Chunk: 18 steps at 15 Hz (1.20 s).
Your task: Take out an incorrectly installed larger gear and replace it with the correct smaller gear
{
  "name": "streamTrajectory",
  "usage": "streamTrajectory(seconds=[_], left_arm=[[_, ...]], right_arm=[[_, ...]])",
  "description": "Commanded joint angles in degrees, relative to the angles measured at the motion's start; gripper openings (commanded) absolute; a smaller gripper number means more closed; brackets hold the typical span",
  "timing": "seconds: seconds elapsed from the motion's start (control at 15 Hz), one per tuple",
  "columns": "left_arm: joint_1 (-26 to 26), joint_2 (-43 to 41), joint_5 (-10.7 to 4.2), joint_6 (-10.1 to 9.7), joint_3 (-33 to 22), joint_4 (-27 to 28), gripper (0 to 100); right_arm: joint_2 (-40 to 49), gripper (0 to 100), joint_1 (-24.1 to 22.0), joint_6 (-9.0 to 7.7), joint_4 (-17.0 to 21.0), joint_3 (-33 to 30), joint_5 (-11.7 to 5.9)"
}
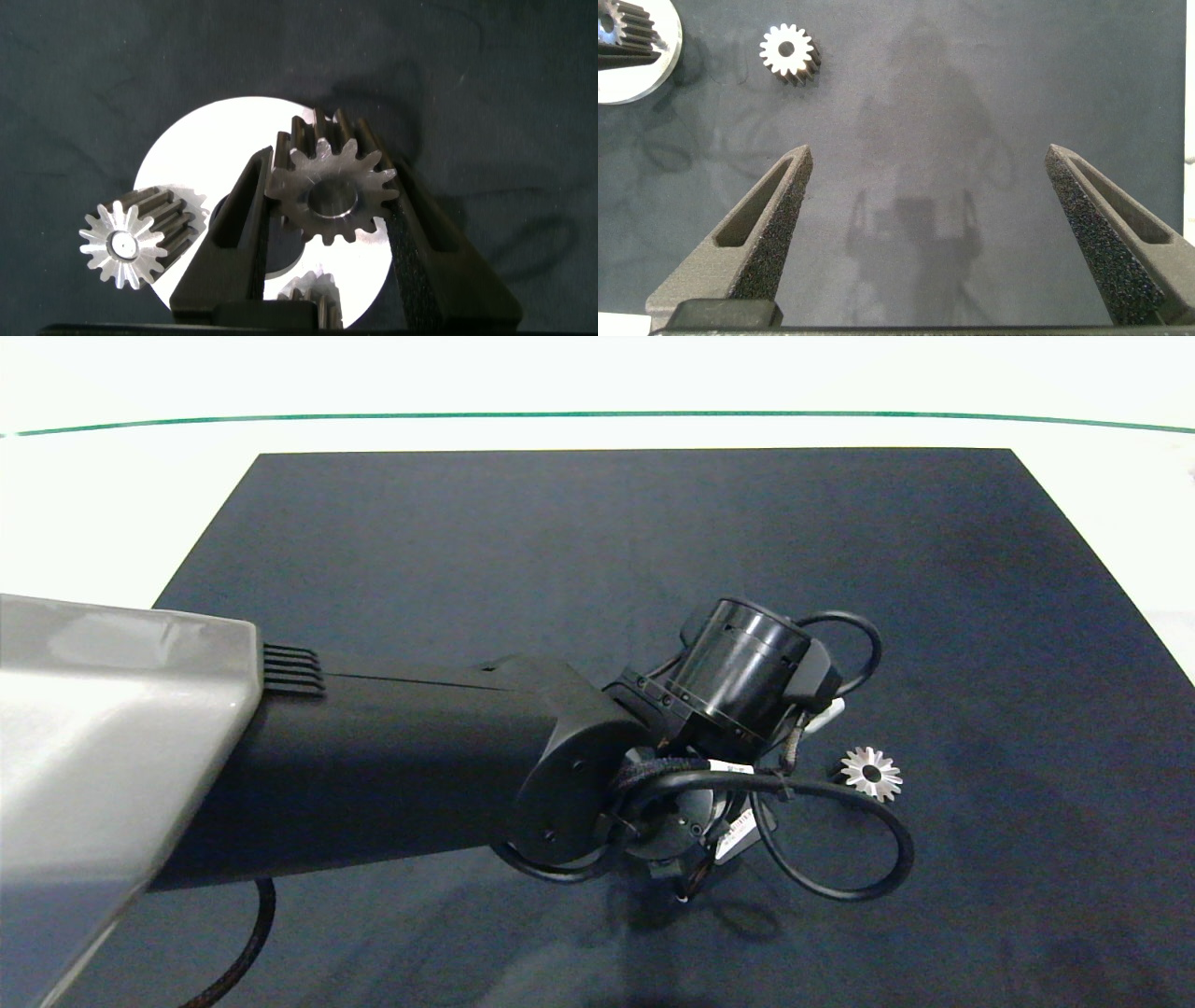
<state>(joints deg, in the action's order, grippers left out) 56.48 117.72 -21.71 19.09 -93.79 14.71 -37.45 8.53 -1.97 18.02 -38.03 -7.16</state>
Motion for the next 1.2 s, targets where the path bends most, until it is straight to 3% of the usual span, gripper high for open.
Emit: streamTrajectory(seconds=[0.07, 0.73, 1.0, 1.2], left_arm=[[-0.05, -0.13, -0.09, 0.51, 0.10, 0.14, 22], [0.12, 1.89, -0.09, 1.48, -2.45, 0.23, 22], [-0.05, 1.54, -0.09, 1.83, -6.49, 6.20, 22], [0.12, 1.72, -0.09, 1.92, -8.60, 6.64, 22]], right_arm=[[0.18, 100, 0.08, -0.05, 0.09, -0.02, -0.05], [0.62, 100, 0.08, 0.13, 0.09, 0.07, -0.05], [0.62, 100, 0.08, 0.13, 0.09, 0.07, -0.05], [0.71, 100, 0.08, 0.13, 0.09, 0.07, 0.12]])
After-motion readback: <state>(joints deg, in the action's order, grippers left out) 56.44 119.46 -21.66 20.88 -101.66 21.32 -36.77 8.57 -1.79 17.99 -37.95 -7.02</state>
